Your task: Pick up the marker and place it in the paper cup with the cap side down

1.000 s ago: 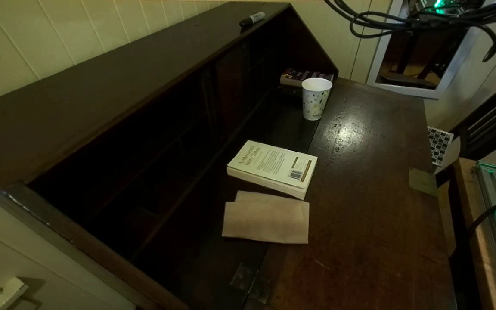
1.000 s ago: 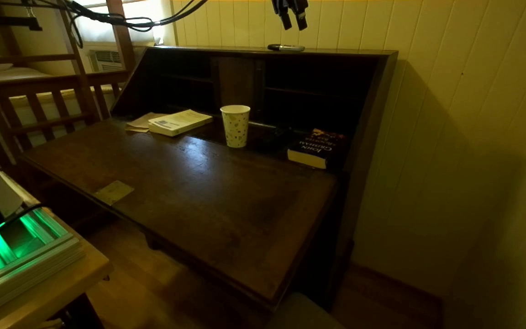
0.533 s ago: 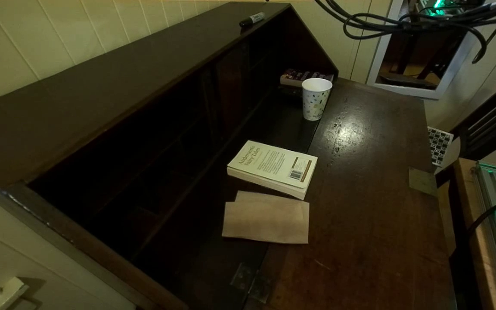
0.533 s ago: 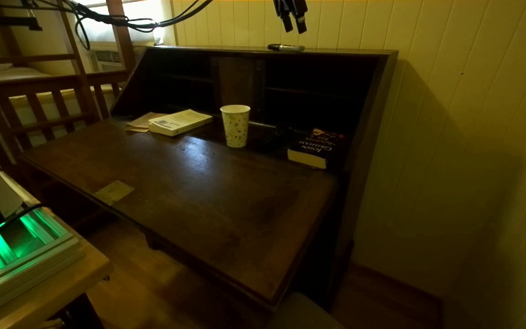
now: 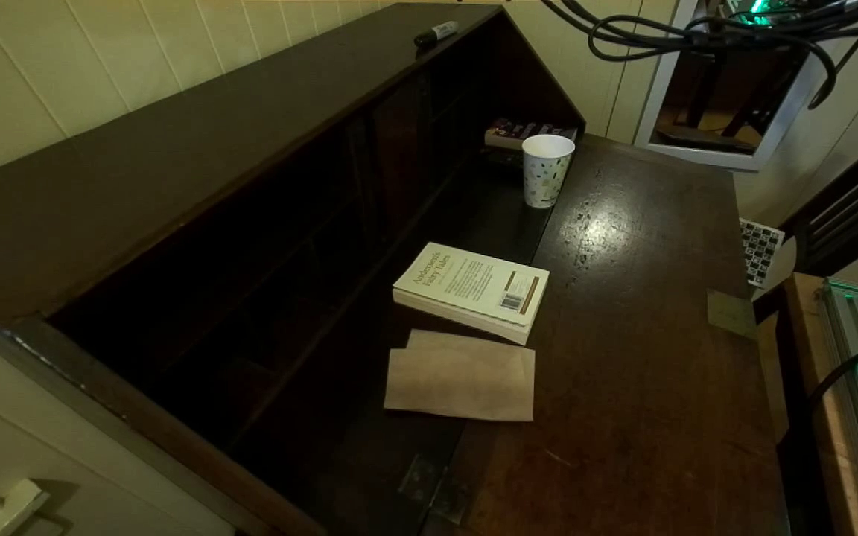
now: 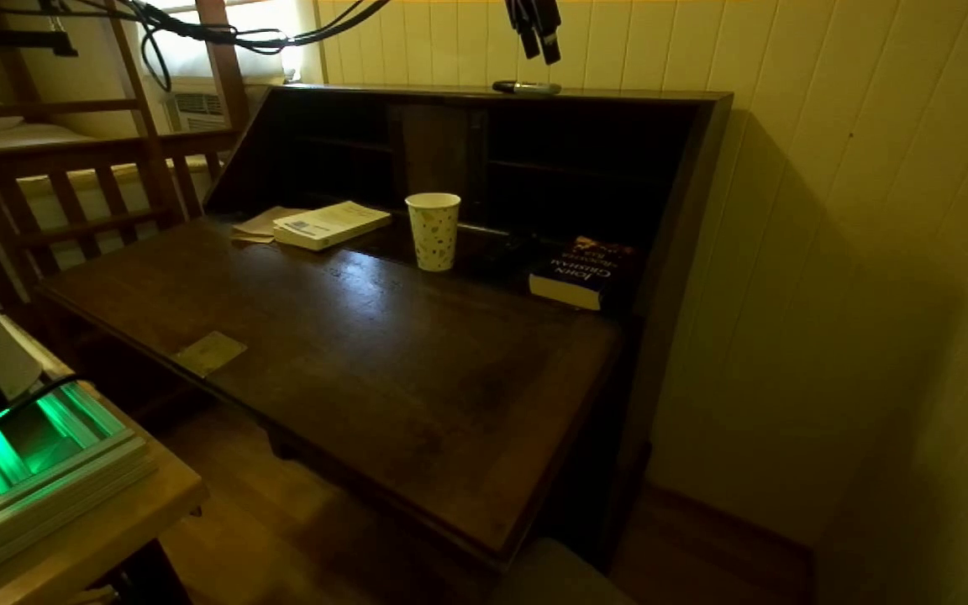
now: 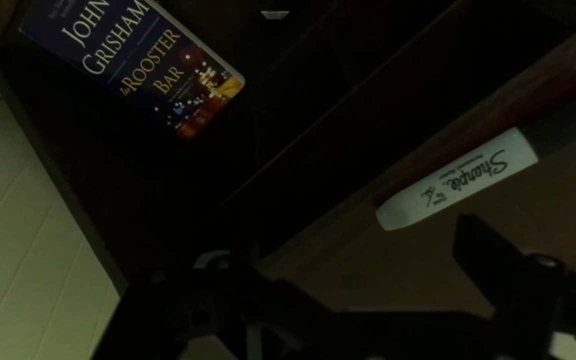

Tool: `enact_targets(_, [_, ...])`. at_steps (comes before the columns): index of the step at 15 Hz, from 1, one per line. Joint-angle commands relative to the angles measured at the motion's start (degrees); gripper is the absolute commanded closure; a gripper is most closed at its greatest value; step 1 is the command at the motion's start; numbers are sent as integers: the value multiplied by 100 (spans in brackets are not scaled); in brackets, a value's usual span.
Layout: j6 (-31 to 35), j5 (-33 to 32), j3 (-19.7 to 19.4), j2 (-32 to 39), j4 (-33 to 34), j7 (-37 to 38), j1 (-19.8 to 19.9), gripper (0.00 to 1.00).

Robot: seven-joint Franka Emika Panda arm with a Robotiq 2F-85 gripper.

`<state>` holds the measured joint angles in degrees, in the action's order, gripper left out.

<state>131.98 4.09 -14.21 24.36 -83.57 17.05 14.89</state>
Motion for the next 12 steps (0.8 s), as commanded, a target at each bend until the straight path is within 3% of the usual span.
enact_targets(1, [-70, 258, 89, 197, 308, 134, 75, 0])
enact_targets(12, [-238, 351, 188, 871, 1111, 224, 97, 0])
